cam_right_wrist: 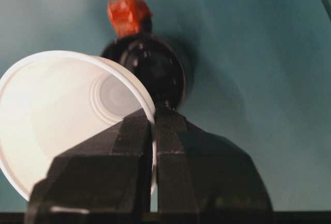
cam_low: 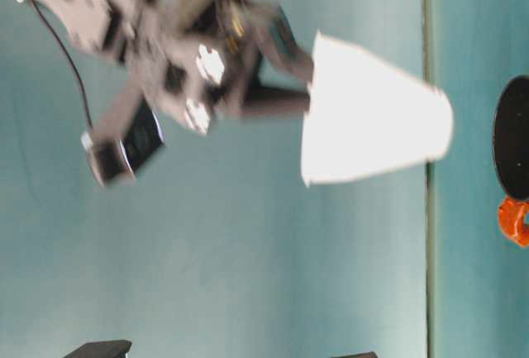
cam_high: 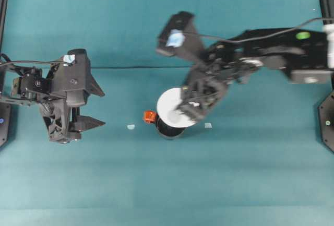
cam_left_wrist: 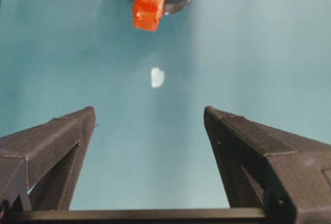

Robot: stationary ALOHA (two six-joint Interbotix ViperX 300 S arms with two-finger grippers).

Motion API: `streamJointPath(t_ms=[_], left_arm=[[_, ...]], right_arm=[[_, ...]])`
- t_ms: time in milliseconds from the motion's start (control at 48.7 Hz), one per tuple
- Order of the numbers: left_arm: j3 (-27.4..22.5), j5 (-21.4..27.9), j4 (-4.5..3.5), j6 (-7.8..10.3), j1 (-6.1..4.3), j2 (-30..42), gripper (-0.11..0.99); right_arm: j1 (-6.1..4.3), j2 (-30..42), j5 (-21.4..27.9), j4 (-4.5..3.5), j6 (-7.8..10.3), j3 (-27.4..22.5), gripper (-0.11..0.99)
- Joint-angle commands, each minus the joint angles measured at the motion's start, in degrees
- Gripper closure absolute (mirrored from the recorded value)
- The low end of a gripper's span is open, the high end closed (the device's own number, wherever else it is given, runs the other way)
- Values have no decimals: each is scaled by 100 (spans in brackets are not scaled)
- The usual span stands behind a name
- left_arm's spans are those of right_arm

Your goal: Put the paper cup into the moved red handle cup holder.

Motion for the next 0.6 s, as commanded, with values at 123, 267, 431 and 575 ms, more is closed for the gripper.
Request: streamJointPath(t_ms=[123,267,431,575], left_arm=[[-26,-35,9,0,9,-26,-6],[0,-35,9,0,9,-26,-5],[0,-35,26,9,44,-26,-6],[9,-35,9,9,70,-26,-6]], right_arm=[[123,519,-18,-281,0,-369,99],[149,747,185,-457,0,-352,99],[167,861,220,-492,0,-308,99],[185,923,141,-483,-18,-299,99]])
